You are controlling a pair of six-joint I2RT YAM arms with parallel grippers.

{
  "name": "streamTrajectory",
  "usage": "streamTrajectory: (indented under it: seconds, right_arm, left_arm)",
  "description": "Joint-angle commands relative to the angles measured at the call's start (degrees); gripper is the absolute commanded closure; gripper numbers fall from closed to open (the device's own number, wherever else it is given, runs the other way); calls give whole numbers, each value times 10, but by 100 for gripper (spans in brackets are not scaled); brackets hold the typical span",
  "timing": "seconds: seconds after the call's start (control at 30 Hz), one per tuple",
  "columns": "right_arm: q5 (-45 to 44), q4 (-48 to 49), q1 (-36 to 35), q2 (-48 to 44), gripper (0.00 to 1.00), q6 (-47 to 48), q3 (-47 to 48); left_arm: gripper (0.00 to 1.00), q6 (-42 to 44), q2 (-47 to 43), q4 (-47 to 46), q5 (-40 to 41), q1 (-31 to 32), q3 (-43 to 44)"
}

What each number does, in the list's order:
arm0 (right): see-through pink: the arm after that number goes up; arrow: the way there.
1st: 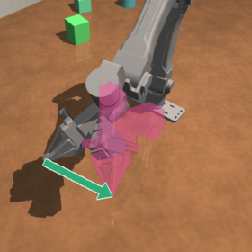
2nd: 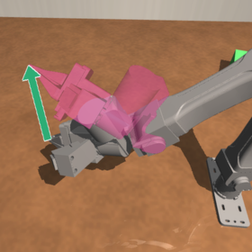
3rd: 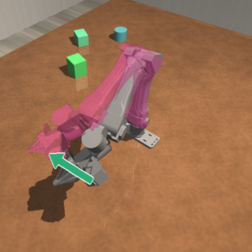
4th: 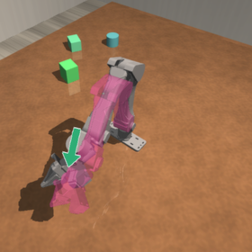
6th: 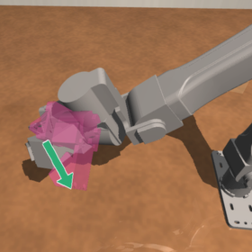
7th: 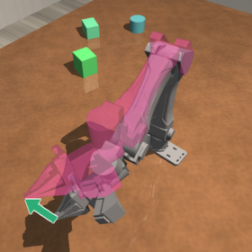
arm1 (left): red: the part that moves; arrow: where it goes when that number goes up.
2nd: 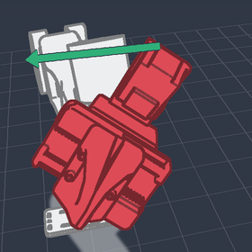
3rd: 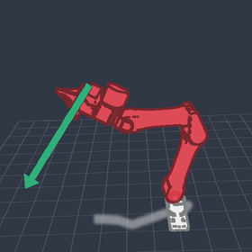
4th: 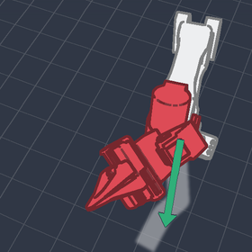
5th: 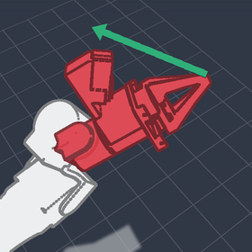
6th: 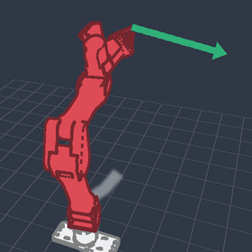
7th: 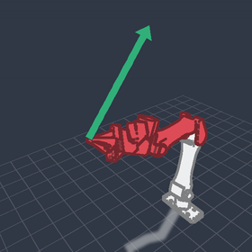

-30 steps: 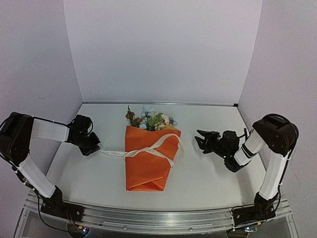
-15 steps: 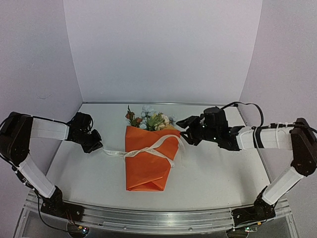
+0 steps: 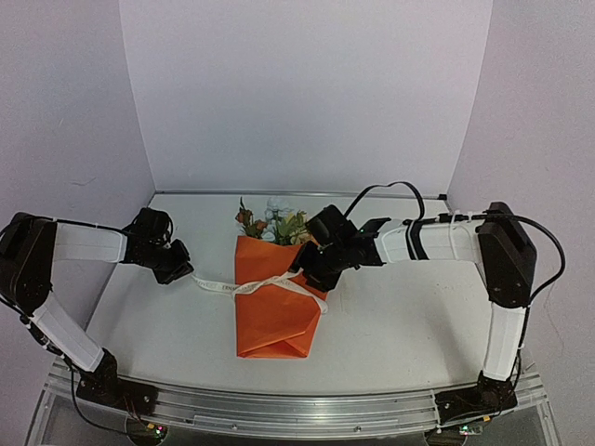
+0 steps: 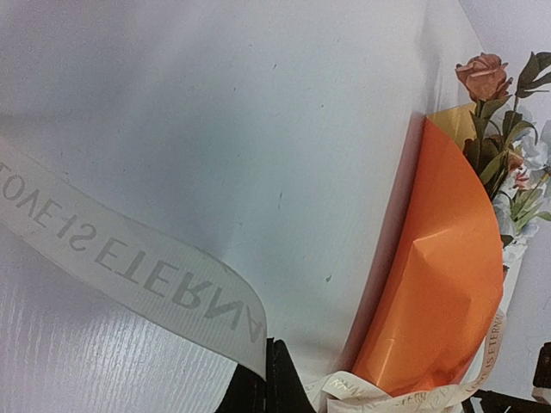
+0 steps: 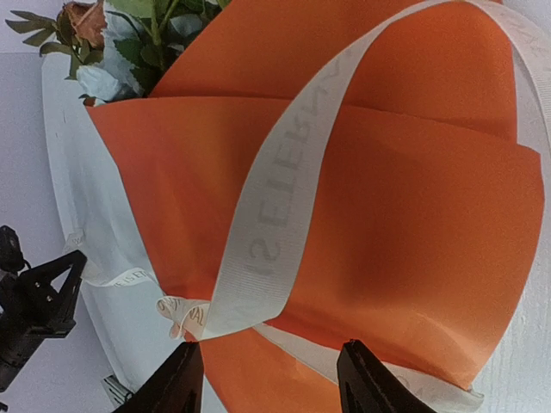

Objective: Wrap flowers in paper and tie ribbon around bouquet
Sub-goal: Cross the ribbon over the folded bouquet.

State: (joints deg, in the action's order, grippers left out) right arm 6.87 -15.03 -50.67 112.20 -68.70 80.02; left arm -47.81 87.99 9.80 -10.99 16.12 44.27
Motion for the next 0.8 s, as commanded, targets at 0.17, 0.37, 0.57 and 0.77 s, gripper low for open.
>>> streamTrajectory:
  seconds: [0.17,0.37,0.57,0.77]
  right_arm:
    - [-37,-37,-2,42,42,24,62]
    - [-46,-37,-2,70,48,40,97]
    - [-55,-36,-2,72,73,50,97]
    - [-78,-36,-1,35,100,64,58]
  left_arm:
    - [100,4,-10,-23,-9,1,19]
    - [100,-6,-11,-29,-7,1,17]
    - [100,-18,-3,-45,-24,2,15]
    - [100,-30,0,-63,-36,8,6]
